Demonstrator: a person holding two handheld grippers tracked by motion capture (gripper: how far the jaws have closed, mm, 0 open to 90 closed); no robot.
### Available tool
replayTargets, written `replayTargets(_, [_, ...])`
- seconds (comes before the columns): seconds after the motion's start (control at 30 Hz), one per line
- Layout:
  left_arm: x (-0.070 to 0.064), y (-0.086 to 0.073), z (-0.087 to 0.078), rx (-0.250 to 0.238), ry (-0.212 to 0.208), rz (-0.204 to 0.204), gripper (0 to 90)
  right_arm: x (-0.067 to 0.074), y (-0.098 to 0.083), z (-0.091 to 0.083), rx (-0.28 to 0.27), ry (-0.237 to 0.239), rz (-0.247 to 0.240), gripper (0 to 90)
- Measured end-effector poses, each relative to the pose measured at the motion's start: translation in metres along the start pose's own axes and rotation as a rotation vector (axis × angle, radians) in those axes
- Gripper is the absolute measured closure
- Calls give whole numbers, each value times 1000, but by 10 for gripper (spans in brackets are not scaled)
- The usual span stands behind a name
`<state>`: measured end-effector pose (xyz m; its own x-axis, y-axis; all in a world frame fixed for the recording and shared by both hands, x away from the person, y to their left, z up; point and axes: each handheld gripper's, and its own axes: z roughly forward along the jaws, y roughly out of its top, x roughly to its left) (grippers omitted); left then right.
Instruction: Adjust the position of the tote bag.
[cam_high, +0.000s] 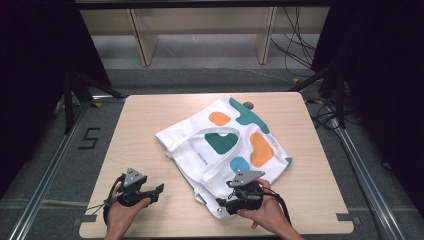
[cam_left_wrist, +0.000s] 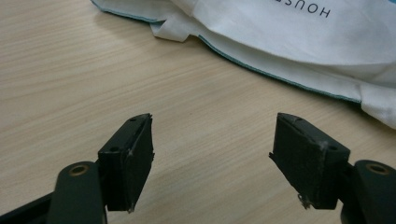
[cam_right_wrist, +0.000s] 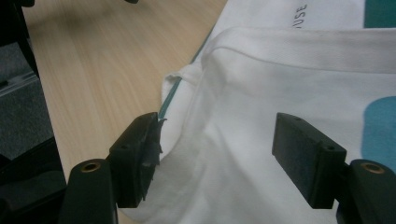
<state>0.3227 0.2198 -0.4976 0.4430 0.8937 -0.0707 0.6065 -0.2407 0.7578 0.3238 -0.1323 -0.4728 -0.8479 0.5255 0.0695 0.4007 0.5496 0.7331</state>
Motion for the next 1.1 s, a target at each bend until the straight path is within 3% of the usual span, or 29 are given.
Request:
replayTargets(0.03, [-1, 0, 0, 1, 8, -6, 282, 0, 0, 0, 0, 0, 0, 332])
replayTargets(0.07, [2, 0, -2, 33, 13, 25, 280, 3, 0, 6, 8, 3, 8, 335])
replayTargets(0.1, [1, 0, 1, -9, 9, -8, 280, 3, 0, 6, 8, 3, 8, 335])
replayTargets(0.17, [1, 1, 2, -3, 14, -4, 277, 5, 1, 14, 17, -16, -8, 346])
replayTargets(0.23, [2, -1, 3, 12, 10, 2, 276, 7, 2, 22, 36, -28, -19, 366])
replayTargets(0.27, [5, 0, 1, 41, 12, 29, 271, 8, 2, 25, 42, -32, -23, 381])
replayTargets(0.3, [3, 0, 3, 13, 10, -3, 269, 8, 2, 29, 43, -43, -35, 402])
replayTargets(0.37, [3, 0, 2, 17, 19, 11, 268, 11, 1, 33, 87, -82, -73, 463])
replayTargets(0.4, [5, 0, 1, 35, 8, 29, 268, 11, 1, 32, 106, -73, -91, 489])
replayTargets(0.43, [5, -1, 1, 36, 12, 22, 268, 11, 0, 32, 104, -70, -78, 534])
replayTargets(0.47, [4, -2, 2, 17, 12, 6, 268, 10, -2, 29, 94, -67, -115, 569])
replayTargets(0.5, [2, -1, 2, 5, 23, -12, 268, 10, -2, 29, 94, -67, -115, 569])
replayTargets(0.53, [3, -1, 2, -5, 18, -11, 268, 8, -7, 23, 90, -49, -128, 660])
replayTargets(0.57, [1, -1, 3, -25, 17, -25, 268, 8, -7, 23, 90, -49, -128, 660])
replayTargets(0.6, [4, -2, 1, 2, 20, 7, 268, 5, -10, 20, 107, -63, -161, 669])
replayTargets(0.67, [4, -3, 0, 2, 28, -7, 268, 0, -17, 12, 120, -85, -175, 707])
replayTargets(0.7, [6, -2, -2, 19, 28, 14, 268, -3, -20, 8, 122, -75, -163, 718])
replayTargets(0.73, [5, -3, 0, -17, 33, -17, 268, -7, -23, 5, 112, -73, -160, 721])
replayTargets(0.77, [7, -3, -2, -7, 35, -5, 268, -9, -26, 1, 114, -81, -159, 723])
replayTargets(0.8, [5, -4, -1, -21, 39, -34, 269, -11, -29, -3, 122, -82, -151, 726])
replayTargets(0.83, [8, -5, -3, 1, 36, -8, 268, -13, -32, -7, 123, -88, -145, 726])
replayTargets(0.87, [8, -5, -3, -5, 43, -21, 268, -15, -34, -11, 117, -107, -132, 726])
replayTargets(0.9, [7, -4, -2, -28, 44, -40, 268, -18, -37, -15, 116, -117, -153, 725])
replayTargets(0.97, [9, -4, -5, -19, 31, -13, 268, -20, -44, -24, 111, -143, -137, 716])
replayTargets(1.0, [7, -5, -4, -43, 29, -45, 268, -22, -46, -28, 115, -150, -127, 708])
replayTargets(1.03, [8, -5, -4, -30, 27, -28, 268, -24, -50, -33, 111, -159, -111, 704])
replayTargets(1.1, [8, -4, -3, -39, 27, -44, 268, -29, -56, -43, 109, -179, -104, 696])
